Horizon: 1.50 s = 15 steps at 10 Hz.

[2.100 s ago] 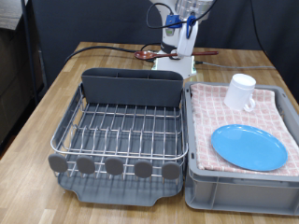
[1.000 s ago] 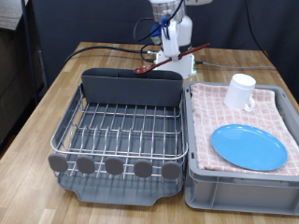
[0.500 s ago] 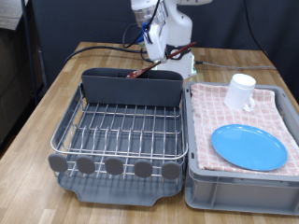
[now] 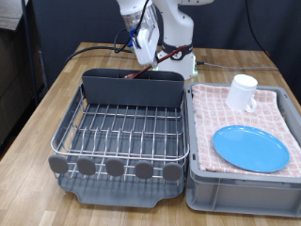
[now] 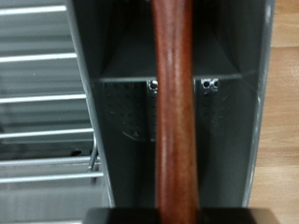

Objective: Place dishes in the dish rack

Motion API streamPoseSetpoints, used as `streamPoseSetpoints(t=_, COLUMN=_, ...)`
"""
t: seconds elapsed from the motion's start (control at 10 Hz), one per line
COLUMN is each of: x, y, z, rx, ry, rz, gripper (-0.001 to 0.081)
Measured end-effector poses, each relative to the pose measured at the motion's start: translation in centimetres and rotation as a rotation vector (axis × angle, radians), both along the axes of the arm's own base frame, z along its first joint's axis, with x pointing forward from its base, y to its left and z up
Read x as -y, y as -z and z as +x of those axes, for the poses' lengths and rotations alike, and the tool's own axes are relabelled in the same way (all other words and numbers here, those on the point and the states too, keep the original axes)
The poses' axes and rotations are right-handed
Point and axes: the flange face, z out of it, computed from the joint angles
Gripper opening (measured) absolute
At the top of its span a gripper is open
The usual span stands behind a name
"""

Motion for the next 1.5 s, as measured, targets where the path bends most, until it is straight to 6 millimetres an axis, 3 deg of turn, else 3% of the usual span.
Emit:
streamPoseSetpoints(t=0.1, x=0.3, y=0.1, z=0.0, rx=0.002, ry=-0.002, rz=-0.019, gripper=0.0095)
streamPoseSetpoints(t=0.3, x=0.5, y=0.1, z=0.2, rx=0.001, ry=-0.005, rz=-0.070, gripper=0.0369)
streamPoseSetpoints(t=0.4, x=0.5, y=0.0, z=0.4, rx=-0.002, ry=-0.001, rz=-0.121, gripper=0.0369)
streamPoseSetpoints(t=0.5, x=0.2, y=-0.3, z=0.6, rx=-0.023, ry=0.007, rz=-0.215, gripper=0.0558)
streamPoseSetpoints(t=0.6, x=-0.6, y=-0.6, z=0.9, rx=-0.040, ry=0.011, rz=-0.323, gripper=0.0558)
streamPoseSetpoints(t=0.7, x=-1.9, y=-1.1, z=1.5, rx=-0.038, ry=-0.005, rz=-0.409, gripper=0.0717)
streamPoseSetpoints(t=0.8, x=-3.5, y=-1.8, z=2.2, rx=-0.015, ry=-0.048, rz=-0.469, gripper=0.0717)
streamPoseSetpoints(t=0.9, x=-5.2, y=-2.6, z=2.9, rx=0.008, ry=-0.103, rz=-0.509, gripper=0.0788)
streamPoseSetpoints(t=1.4, x=-13.4, y=-6.4, z=5.4, rx=0.115, ry=-0.489, rz=-0.579, gripper=0.0802)
streamPoseSetpoints(t=1.5, x=-14.2, y=-6.7, z=5.5, rx=0.106, ry=-0.566, rz=-0.583, gripper=0.0802)
